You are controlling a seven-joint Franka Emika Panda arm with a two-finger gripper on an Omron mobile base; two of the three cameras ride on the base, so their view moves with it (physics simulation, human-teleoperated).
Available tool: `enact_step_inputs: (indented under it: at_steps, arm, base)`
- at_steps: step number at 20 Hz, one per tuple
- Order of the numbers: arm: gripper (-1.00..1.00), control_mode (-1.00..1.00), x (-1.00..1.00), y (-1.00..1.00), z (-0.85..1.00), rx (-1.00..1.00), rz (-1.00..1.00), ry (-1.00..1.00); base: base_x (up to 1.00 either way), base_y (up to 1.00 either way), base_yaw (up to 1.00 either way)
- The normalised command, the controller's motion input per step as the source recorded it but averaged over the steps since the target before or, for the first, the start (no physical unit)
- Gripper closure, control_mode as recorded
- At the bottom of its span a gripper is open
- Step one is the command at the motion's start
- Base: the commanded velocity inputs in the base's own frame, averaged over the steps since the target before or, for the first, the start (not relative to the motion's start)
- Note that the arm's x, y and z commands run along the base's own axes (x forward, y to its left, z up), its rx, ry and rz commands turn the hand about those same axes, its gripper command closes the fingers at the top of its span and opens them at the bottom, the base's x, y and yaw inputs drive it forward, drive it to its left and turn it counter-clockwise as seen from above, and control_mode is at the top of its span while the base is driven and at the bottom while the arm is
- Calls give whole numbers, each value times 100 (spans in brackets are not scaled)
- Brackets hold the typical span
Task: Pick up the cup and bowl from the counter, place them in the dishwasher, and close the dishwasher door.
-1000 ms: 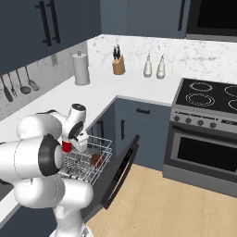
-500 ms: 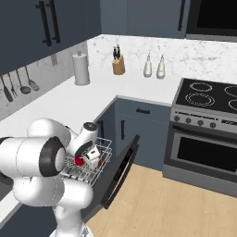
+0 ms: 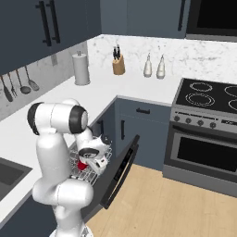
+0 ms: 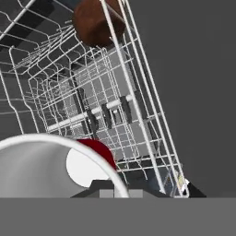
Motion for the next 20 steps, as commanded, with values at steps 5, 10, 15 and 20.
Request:
enact_step_inputs:
  at_steps: [5, 10, 15, 20]
  arm:
    - [100, -100, 19, 19, -40, 1, -1, 0]
    - [100, -100, 28, 31, -37, -1, -7, 0]
    - [100, -100, 27, 25, -32, -1, -7, 1]
    - [100, -100, 20, 27, -40, -3, -6, 0]
  base:
    - [0, 0, 0]
    - [0, 0, 0]
    - [0, 0, 0]
    - [0, 0, 0]
